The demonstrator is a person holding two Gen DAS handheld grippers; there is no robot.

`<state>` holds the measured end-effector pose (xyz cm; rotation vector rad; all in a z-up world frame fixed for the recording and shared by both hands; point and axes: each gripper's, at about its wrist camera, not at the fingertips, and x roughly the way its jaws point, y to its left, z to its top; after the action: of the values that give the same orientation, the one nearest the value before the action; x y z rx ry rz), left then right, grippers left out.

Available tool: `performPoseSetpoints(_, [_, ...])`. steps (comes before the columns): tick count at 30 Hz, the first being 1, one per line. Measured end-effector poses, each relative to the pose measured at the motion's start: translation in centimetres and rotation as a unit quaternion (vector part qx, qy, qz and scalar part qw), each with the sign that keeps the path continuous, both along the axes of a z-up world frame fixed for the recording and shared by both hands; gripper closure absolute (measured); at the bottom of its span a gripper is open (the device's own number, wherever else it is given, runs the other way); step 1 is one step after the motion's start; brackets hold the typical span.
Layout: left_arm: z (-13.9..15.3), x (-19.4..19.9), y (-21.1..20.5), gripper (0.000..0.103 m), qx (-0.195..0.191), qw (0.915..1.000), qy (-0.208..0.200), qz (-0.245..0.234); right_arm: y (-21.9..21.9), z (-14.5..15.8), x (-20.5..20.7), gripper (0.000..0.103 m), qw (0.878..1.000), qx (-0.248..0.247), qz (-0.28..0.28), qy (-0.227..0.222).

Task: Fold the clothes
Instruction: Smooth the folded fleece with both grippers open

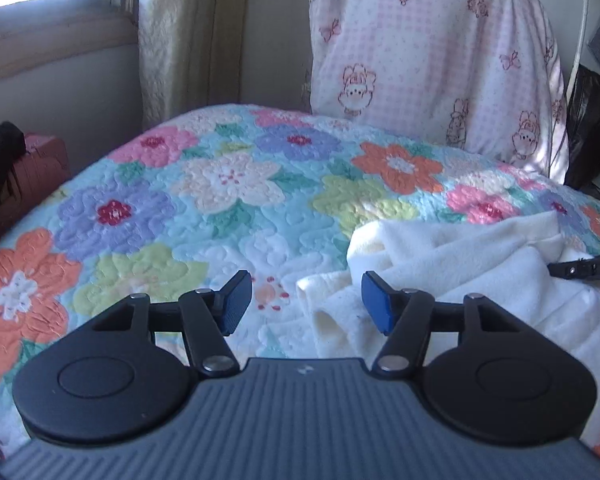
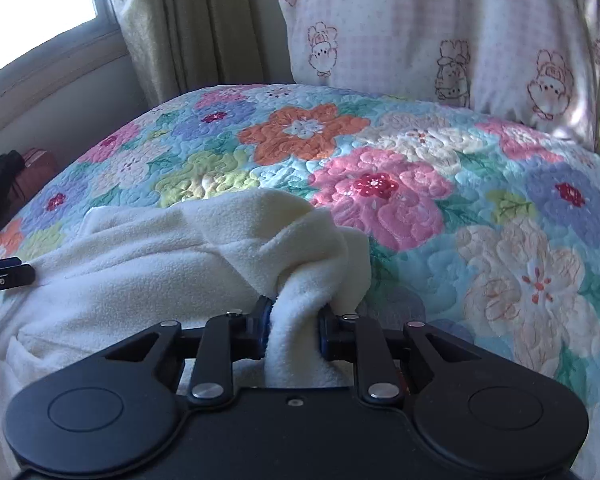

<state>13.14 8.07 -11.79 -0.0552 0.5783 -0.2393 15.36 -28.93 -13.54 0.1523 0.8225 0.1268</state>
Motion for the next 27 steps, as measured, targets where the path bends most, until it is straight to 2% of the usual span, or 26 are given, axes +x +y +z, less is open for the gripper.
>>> performPoseSetpoints(1, [1.3, -0.7, 0.3, 0.046, -0.022, 0.9994, -0.016, -0.022, 0.1, -0.1, -0.1, 0.067, 1.000, -0.012, -0.005, -0.001])
performPoseSetpoints(3, [2.9, -1.0, -0.2, 0.049, -0.059, 0.9919, -0.014, -0.111, 0.4, -0.3, -0.5, 0.065, 0.999, -0.039, -0.015, -0.004])
performPoseSetpoints(5, [3.4, -1.3, -1.7, 0.050, -0.058, 0.9848, -0.010, -0.164, 0.9, -0.2, -0.8, 0.065, 0.998, -0.055, -0.016, -0.012])
performPoseSetpoints(7, [2.1, -0.9, -3.6, 0.050, -0.054, 0.9818, 0.033, -0.179, 0.9, 0.0, -0.9, 0.062, 0.998, -0.055, -0.020, -0.015])
performPoseSetpoints(9, [-0.9, 0.8, -4.6, 0.059, -0.042, 0.9795, 0.111, -0.163, -0.2, 0.6, -0.9, 0.039, 0.998, -0.047, -0.047, -0.017])
performPoseSetpoints(10, [-2.3, 1.2, -5.1, 0.064, -0.017, 0.9770, 0.137, -0.163, -0.6, 1.0, -1.0, 0.032, 0.996, -0.054, -0.061, -0.021])
performPoseSetpoints(11, [-3.7, 1.7, -5.6, 0.064, 0.008, 0.9733, 0.162, -0.162, -0.3, 1.6, -1.2, 0.026, 0.995, -0.075, -0.063, -0.031])
performPoseSetpoints(12, [-4.4, 1.7, -5.9, 0.064, 0.030, 0.9737, 0.162, -0.157, 0.0, 2.2, -1.5, 0.025, 0.992, -0.098, -0.064, -0.041])
performPoseSetpoints(13, [-4.5, 1.6, -5.7, 0.064, 0.031, 0.9741, 0.162, -0.154, 0.4, 2.8, -1.7, 0.025, 0.989, -0.120, -0.064, -0.052])
performPoseSetpoints(16, [-3.9, 1.2, -5.9, 0.064, 0.038, 0.9757, 0.157, -0.149, 0.8, 5.3, -2.3, 0.027, 0.988, -0.110, -0.077, -0.081])
performPoseSetpoints(20, [-3.8, 0.6, -5.8, 0.064, 0.043, 0.9774, 0.145, -0.147, 2.1, 7.0, -1.5, 0.052, 0.994, -0.068, -0.010, -0.090])
performPoseSetpoints(21, [-3.7, 0.6, -5.6, 0.064, 0.039, 0.9779, 0.144, -0.146, 2.5, 6.8, -0.9, 0.059, 0.995, -0.061, 0.005, -0.084])
performPoseSetpoints(23, [-3.5, 0.6, -5.0, 0.064, 0.026, 0.9798, 0.141, -0.140, 3.3, 5.6, 0.4, 0.063, 0.996, -0.062, 0.022, -0.066])
performPoseSetpoints(25, [-3.4, 0.5, -4.3, 0.064, 0.011, 0.9818, 0.138, -0.130, 3.9, 3.8, 1.8, 0.064, 0.995, -0.082, 0.027, -0.041])
performPoseSetpoints(27, [-3.4, 0.7, -3.2, 0.066, -0.004, 0.9854, 0.138, -0.101, 3.4, 1.8, 2.8, 0.065, 0.995, -0.096, 0.016, -0.018])
